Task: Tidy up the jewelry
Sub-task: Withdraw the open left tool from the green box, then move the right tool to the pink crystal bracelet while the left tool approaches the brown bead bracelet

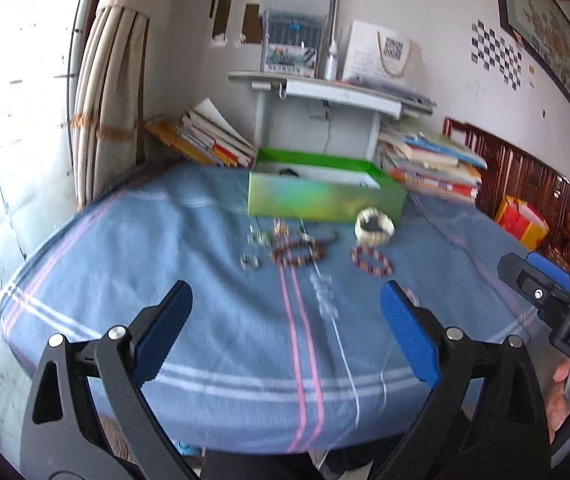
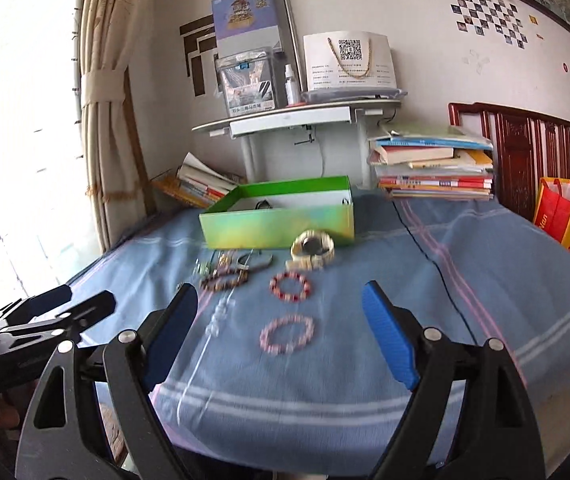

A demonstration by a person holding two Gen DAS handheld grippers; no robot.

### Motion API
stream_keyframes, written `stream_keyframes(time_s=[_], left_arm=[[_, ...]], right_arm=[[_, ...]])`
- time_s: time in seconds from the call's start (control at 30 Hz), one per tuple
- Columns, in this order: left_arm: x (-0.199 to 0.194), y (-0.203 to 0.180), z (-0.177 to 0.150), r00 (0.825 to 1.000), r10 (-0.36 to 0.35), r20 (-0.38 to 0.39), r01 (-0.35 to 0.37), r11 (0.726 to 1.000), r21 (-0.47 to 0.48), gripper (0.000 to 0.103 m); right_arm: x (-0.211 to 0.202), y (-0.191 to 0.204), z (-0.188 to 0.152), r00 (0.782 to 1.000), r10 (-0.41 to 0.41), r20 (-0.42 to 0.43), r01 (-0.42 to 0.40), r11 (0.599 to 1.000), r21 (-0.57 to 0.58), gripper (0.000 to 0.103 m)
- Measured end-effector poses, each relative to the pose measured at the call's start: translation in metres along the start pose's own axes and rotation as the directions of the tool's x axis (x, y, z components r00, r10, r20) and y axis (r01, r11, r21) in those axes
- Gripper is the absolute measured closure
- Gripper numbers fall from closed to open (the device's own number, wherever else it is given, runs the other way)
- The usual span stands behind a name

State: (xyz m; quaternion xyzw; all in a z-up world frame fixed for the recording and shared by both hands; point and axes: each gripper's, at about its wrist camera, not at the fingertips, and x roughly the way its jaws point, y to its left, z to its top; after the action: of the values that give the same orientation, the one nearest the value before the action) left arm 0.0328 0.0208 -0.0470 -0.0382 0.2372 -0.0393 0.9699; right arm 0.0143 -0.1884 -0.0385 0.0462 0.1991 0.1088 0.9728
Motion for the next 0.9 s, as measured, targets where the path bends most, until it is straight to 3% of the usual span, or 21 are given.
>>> stream_keyframes(time_s=[0.37,0.9], left_arm=[[-0.026,-0.003,-0.001,1.0,-0.007,0.029,0.007,1.0,0.023,0.009],[-0.018,-0.008,-0.001,1.0,-0.014,0.009,0.013,1.0,0.029,0.009]], right_arm=[[-0.017,0.006,0.005,0.999,0.0,0.033,0.0,1.0,-0.004,0.02],[-0.014,0.0,0.004,1.0,-0.009,0.022,0.009,1.0,0.012,0.02]])
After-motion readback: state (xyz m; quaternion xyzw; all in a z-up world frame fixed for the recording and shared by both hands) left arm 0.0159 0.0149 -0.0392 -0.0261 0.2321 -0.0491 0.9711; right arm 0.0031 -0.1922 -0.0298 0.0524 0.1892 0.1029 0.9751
